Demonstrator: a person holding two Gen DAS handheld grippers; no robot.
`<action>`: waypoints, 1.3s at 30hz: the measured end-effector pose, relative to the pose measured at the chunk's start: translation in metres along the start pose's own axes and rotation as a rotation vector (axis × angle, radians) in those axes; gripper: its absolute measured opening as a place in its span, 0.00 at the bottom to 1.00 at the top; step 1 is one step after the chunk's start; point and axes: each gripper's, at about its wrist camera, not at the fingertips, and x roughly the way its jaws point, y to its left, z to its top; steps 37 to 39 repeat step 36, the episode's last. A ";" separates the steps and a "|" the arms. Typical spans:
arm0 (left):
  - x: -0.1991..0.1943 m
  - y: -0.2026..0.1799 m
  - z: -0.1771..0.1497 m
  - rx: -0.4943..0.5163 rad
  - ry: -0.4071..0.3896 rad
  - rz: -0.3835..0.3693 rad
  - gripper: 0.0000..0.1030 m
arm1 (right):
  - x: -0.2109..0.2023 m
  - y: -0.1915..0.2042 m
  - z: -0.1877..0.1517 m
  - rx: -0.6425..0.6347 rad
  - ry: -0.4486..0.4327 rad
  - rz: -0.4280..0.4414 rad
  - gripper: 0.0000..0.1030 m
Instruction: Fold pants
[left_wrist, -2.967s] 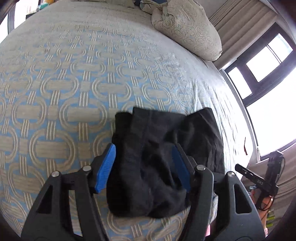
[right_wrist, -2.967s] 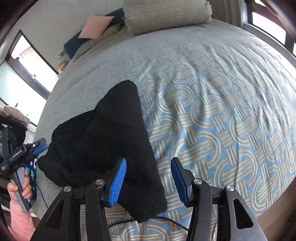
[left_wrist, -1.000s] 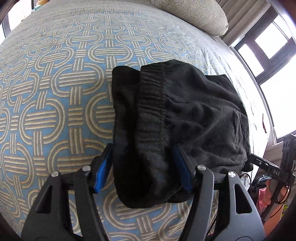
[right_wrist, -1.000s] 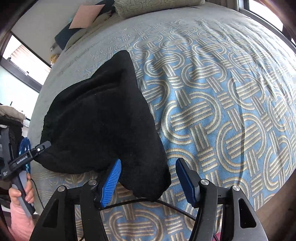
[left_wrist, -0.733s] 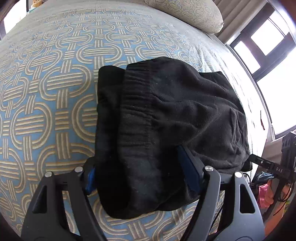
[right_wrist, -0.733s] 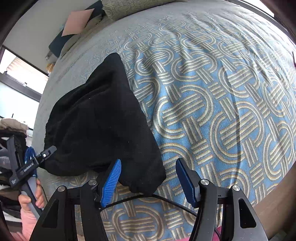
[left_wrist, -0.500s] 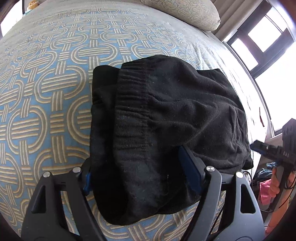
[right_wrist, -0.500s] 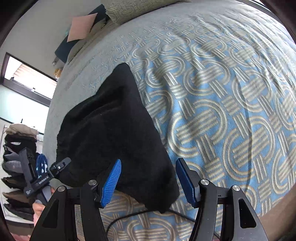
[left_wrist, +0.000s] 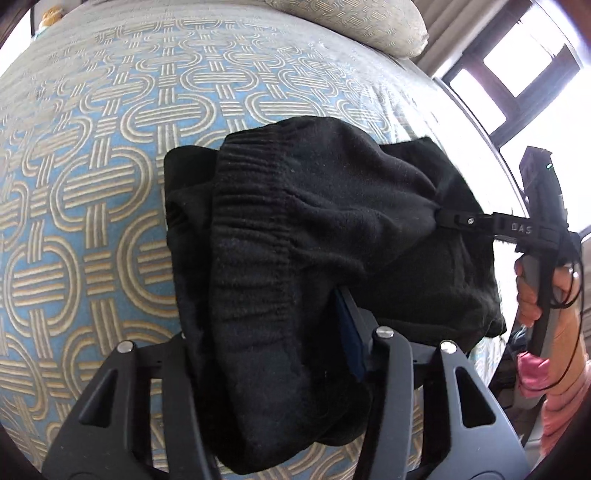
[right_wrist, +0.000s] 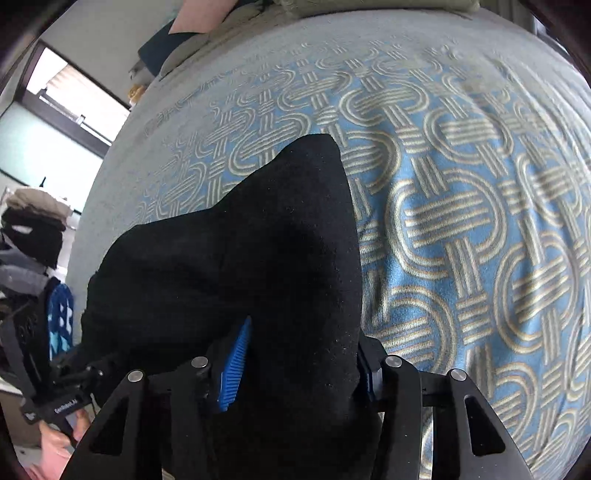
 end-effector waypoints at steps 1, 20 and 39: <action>-0.001 -0.001 -0.001 0.009 0.002 0.013 0.56 | -0.005 0.001 -0.003 -0.016 -0.015 -0.025 0.48; -0.095 -0.093 -0.041 0.237 -0.240 0.423 0.82 | -0.097 0.132 -0.131 -0.237 -0.300 -0.280 0.63; -0.131 -0.114 -0.060 0.196 -0.322 0.381 0.82 | -0.130 0.133 -0.148 -0.094 -0.339 -0.197 0.63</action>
